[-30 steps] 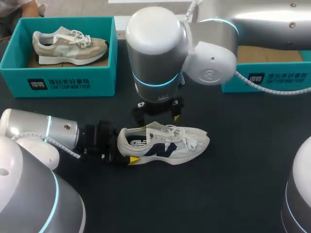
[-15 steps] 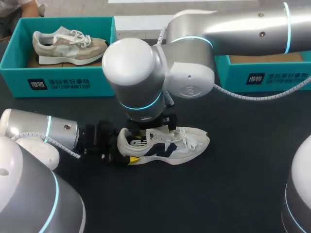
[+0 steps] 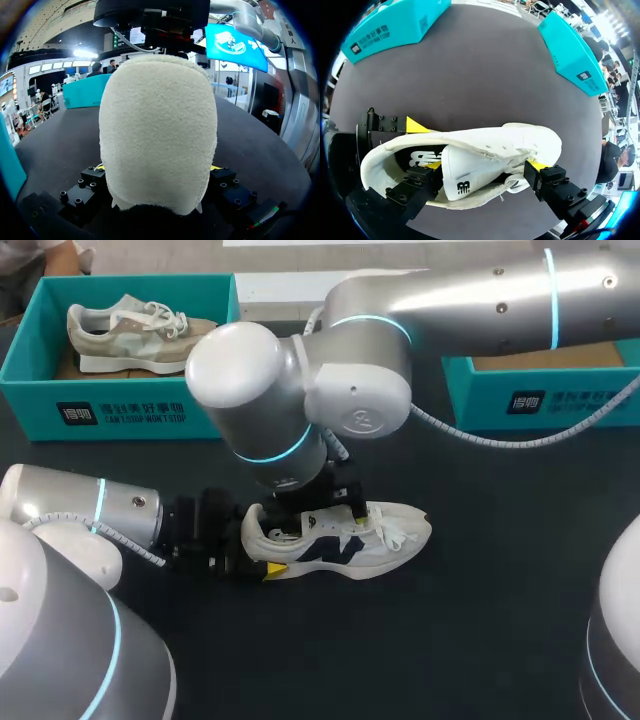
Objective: Take the shoe out of the shoebox, open the shoe tongue, remove and reinsert the insole, then place the shoe into the shoebox
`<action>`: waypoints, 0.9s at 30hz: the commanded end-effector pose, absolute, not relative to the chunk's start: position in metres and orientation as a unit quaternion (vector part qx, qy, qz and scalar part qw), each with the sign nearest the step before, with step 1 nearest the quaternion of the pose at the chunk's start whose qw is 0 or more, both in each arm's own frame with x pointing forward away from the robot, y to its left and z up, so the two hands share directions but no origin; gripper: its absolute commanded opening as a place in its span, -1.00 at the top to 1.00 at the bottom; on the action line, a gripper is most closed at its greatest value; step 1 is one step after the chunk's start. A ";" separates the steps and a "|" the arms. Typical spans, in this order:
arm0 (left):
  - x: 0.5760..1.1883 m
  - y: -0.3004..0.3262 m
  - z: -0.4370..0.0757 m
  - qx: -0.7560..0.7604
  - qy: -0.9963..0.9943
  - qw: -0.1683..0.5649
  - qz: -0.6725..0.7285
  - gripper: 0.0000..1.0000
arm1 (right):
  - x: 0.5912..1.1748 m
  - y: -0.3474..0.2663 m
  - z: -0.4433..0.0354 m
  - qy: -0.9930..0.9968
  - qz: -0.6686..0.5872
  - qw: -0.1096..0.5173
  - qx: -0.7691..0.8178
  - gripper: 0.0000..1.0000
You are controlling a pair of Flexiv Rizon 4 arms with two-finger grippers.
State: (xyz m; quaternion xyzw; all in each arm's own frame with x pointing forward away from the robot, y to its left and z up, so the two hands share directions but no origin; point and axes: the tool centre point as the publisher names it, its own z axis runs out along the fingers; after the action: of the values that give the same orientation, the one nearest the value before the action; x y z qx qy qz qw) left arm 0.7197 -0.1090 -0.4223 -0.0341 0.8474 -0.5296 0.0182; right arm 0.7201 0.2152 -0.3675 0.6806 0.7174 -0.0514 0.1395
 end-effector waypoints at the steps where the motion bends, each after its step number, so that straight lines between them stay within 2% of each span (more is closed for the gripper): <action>1: 0.716 -0.111 -0.427 -0.035 0.848 0.020 -0.529 1.00 | 0.716 0.212 -0.363 0.701 -0.079 0.170 0.688 -1.00; 4: 0.716 -0.111 -0.427 -0.035 0.848 0.020 -0.529 1.00 | 0.716 0.207 -0.351 0.696 -0.088 0.180 0.690 -0.97; 6: 0.716 -0.111 -0.427 -0.035 0.848 0.020 -0.529 1.00 | 0.717 0.204 -0.344 0.693 -0.093 0.189 0.689 -0.34; 8: 0.716 -0.111 -0.427 -0.035 0.848 0.020 -0.529 1.00 | 0.718 0.200 -0.336 0.691 -0.093 0.196 0.690 -0.15; 10: 0.716 -0.111 -0.427 -0.035 0.848 0.020 -0.529 1.00 | 0.717 0.195 -0.330 0.689 -0.091 0.200 0.691 0.22; 11: 0.716 -0.111 -0.427 -0.035 0.848 0.020 -0.529 1.00 | 0.717 0.193 -0.327 0.688 -0.090 0.201 0.691 0.25; 14: 0.716 -0.111 -0.427 -0.035 0.848 0.020 -0.529 1.00 | 0.717 0.188 -0.322 0.690 -0.082 0.203 0.690 0.66; 15: 0.716 -0.111 -0.427 -0.035 0.848 0.020 -0.529 1.00 | 0.717 0.186 -0.321 0.695 -0.074 0.199 0.686 1.00; 20: 0.716 -0.111 -0.427 -0.035 0.848 0.020 -0.529 1.00 | 0.722 0.177 -0.329 0.721 0.012 0.158 0.675 1.00; 27: 0.716 -0.111 -0.427 -0.035 0.848 0.020 -0.529 1.00 | 0.730 0.155 -0.325 0.745 0.025 0.145 0.650 1.00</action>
State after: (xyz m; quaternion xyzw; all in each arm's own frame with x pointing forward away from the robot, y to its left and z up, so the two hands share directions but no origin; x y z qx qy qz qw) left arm 0.7196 -0.1090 -0.4223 -0.0340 0.8473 -0.5296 0.0182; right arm 0.7298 0.1775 -0.3325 0.6515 0.7329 -0.0257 0.1943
